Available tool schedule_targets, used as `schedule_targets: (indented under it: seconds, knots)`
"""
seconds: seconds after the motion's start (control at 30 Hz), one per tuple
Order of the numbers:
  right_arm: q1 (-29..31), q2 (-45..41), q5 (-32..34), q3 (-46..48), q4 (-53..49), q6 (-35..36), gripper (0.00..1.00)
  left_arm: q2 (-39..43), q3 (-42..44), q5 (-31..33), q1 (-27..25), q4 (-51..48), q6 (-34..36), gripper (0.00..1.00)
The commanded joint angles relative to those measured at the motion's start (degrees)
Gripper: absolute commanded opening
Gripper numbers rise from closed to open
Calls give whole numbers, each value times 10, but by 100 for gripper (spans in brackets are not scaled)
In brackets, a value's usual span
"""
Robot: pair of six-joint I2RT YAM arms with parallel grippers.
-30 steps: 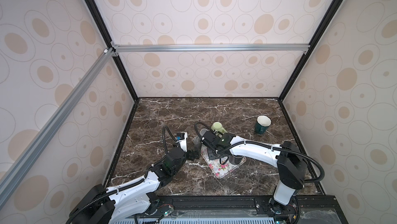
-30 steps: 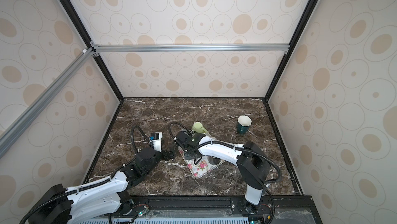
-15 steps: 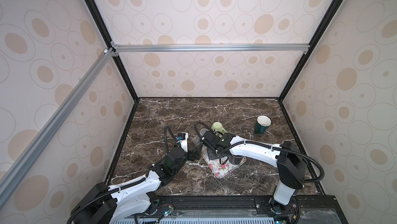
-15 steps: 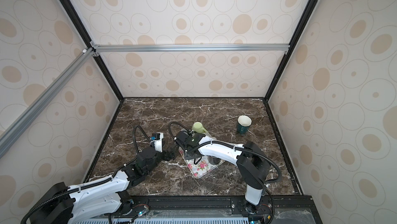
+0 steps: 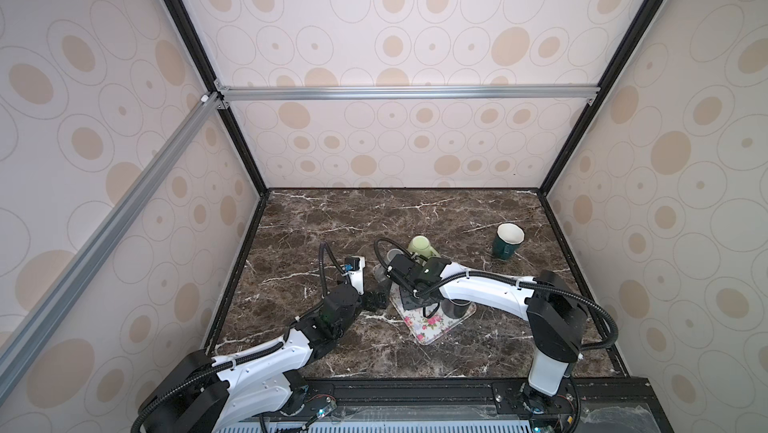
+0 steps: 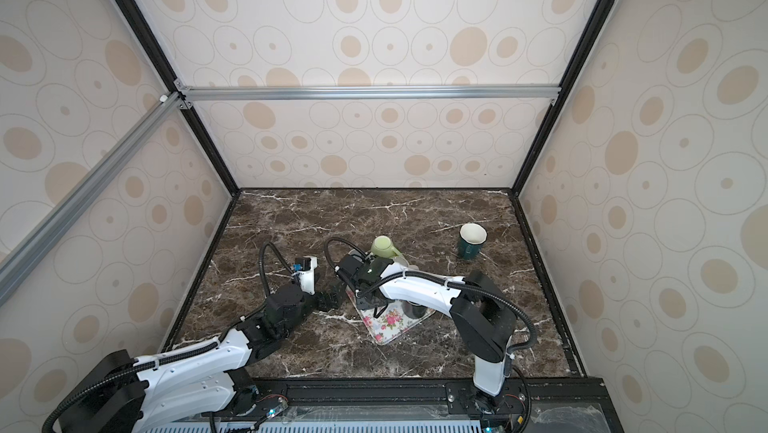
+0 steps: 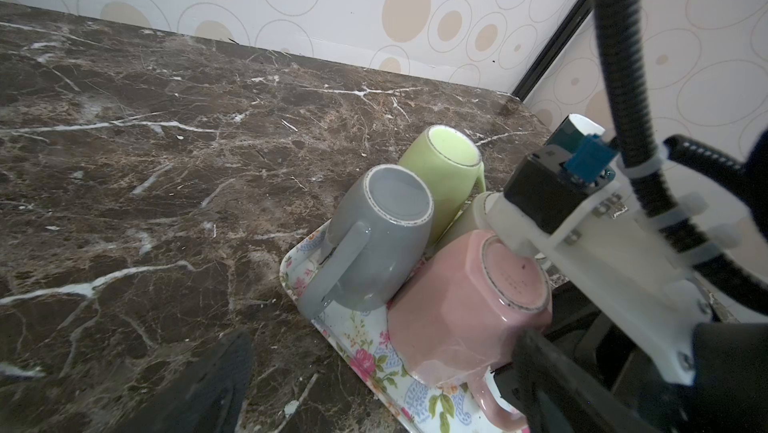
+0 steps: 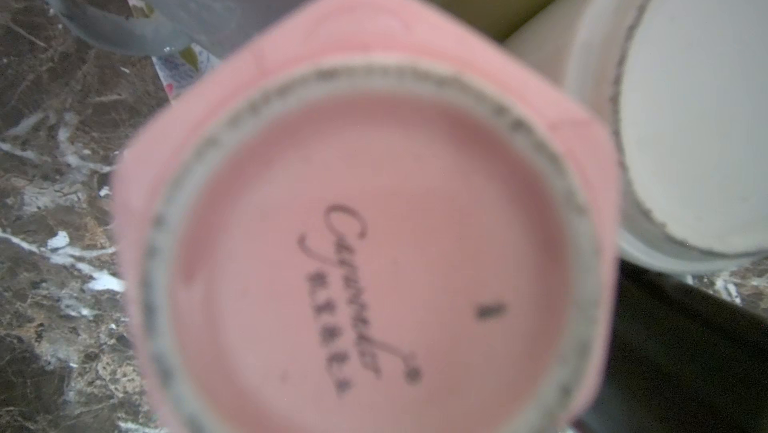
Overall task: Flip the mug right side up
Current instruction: 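Lower the right gripper onto the pink mug's base and close it, then lift the pink mug off the tray with the right gripper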
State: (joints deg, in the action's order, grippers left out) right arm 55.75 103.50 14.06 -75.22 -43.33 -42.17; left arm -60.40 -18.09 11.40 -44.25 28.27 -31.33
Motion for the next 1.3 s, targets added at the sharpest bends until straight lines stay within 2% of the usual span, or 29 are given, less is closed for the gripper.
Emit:
schedule_targets:
  seconds: [0.0, 0.23, 0.6, 1.27]
  knots:
    - [-5, 4, 5, -6, 11, -1, 7, -2, -12, 1, 5, 13, -12, 98]
    - [-5, -34, -6, 18, 29, -6, 0, -4, -12, 1, 6, 14, -12, 98]
    - [-5, -84, -21, 75, 70, -25, 0, -21, -12, -15, 5, 24, -21, 98]
    - [-5, -193, -52, 157, 164, -21, 0, -16, -12, 9, 6, 11, -17, 98]
